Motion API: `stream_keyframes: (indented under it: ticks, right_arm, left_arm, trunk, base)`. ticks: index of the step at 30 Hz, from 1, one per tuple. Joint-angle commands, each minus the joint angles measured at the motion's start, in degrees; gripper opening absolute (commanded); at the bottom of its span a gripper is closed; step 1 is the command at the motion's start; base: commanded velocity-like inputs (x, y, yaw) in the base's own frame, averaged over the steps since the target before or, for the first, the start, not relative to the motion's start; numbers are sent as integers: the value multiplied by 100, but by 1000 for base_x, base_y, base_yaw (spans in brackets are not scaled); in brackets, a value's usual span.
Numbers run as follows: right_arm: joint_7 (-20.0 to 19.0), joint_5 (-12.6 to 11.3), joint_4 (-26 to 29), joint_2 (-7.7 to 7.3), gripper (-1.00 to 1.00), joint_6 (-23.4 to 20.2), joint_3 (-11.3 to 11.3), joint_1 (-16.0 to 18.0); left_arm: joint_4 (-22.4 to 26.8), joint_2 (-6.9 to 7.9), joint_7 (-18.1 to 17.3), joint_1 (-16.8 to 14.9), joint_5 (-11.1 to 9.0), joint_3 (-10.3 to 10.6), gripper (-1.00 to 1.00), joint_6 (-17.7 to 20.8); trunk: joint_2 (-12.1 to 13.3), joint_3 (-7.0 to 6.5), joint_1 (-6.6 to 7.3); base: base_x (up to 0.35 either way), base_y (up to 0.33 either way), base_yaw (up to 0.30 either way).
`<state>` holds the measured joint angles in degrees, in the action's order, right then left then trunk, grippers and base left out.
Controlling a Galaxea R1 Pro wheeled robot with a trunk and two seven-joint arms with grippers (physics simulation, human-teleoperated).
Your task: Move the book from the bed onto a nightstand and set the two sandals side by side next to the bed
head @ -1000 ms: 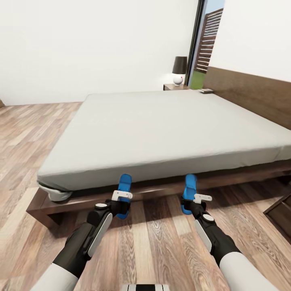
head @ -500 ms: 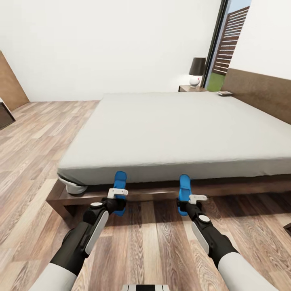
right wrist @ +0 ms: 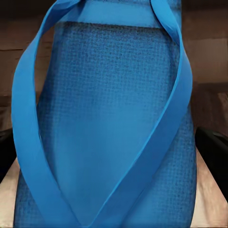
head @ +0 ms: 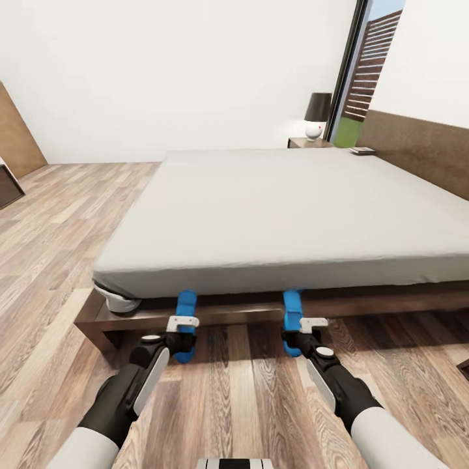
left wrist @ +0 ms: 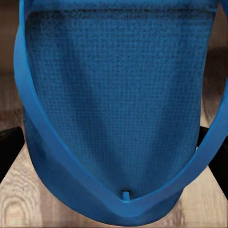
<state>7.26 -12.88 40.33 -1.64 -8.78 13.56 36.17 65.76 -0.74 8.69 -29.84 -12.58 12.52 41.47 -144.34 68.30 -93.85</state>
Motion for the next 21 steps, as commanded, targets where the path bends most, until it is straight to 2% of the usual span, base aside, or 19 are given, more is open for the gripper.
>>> stream_keyframes:
  ticks: [1,6,8,12,15,21]
  right_arm:
    - [56,-48,5,-11,-100,-78,121,4]
    - [68,-52,27,20,-100,-281,520,4]
    - [78,-55,27,30,-100,-284,576,4]
    - [81,-56,20,41,-100,-308,606,4]
    - [84,-56,-51,-25,-100,-259,601,-63]
    - [84,-57,-15,-20,-100,-305,586,-44]
  left_arm:
    - [4,26,49,3,-86,-20,-100,22]
    - [-5,71,50,12,-83,-296,-100,51]
    - [-9,73,46,13,-86,-347,-100,53]
    - [-5,74,52,12,-76,-381,-100,62]
    - [50,114,30,79,-66,-336,-100,91]
    - [12,94,27,274,-69,-324,-100,81]
  trunk:
    - [-2,5,1]
    - [-2,5,1]
    - [-2,3,1]
    - [-2,2,1]
    - [-2,2,1]
    - [-2,2,1]
  base:
    - [0,0,0]
    - [0,0,1]
    - [0,0,101]
    - [0,0,204]
    - [0,0,18]
    - [0,0,0]
